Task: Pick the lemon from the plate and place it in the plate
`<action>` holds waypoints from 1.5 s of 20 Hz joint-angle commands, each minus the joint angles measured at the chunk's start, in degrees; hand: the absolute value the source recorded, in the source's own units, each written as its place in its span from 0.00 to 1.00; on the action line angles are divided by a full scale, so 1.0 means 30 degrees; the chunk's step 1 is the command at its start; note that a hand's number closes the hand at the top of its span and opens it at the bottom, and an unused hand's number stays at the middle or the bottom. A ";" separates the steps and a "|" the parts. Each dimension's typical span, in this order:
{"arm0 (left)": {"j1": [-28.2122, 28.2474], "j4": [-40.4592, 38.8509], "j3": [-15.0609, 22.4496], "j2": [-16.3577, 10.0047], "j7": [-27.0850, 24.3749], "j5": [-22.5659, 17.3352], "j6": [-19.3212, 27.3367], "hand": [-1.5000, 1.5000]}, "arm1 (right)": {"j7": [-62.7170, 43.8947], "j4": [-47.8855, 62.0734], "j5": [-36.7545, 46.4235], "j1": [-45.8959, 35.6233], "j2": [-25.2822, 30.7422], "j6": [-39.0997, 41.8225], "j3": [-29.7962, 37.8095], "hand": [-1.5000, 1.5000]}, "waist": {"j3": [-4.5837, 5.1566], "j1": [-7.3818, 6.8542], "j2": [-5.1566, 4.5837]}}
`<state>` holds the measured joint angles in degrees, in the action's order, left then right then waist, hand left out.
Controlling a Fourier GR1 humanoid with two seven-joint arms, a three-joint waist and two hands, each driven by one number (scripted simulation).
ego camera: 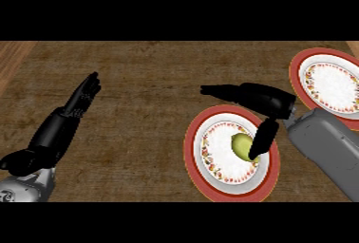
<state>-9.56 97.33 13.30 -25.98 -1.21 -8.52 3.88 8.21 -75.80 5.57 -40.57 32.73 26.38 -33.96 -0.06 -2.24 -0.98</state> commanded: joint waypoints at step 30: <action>-0.0655 -0.1344 -0.1818 0.2045 0.0056 0.1527 -0.2502 0.50 | -0.7960 0.0980 0.3481 -0.2618 -0.3138 1.0710 0.3228 0.00 | 0.0026 0.0726 0.0344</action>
<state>-10.62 93.36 6.83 -22.43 -2.16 -6.15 -4.87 -12.55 -72.11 15.84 -49.45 26.68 55.38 -25.31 0.02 -0.30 -0.01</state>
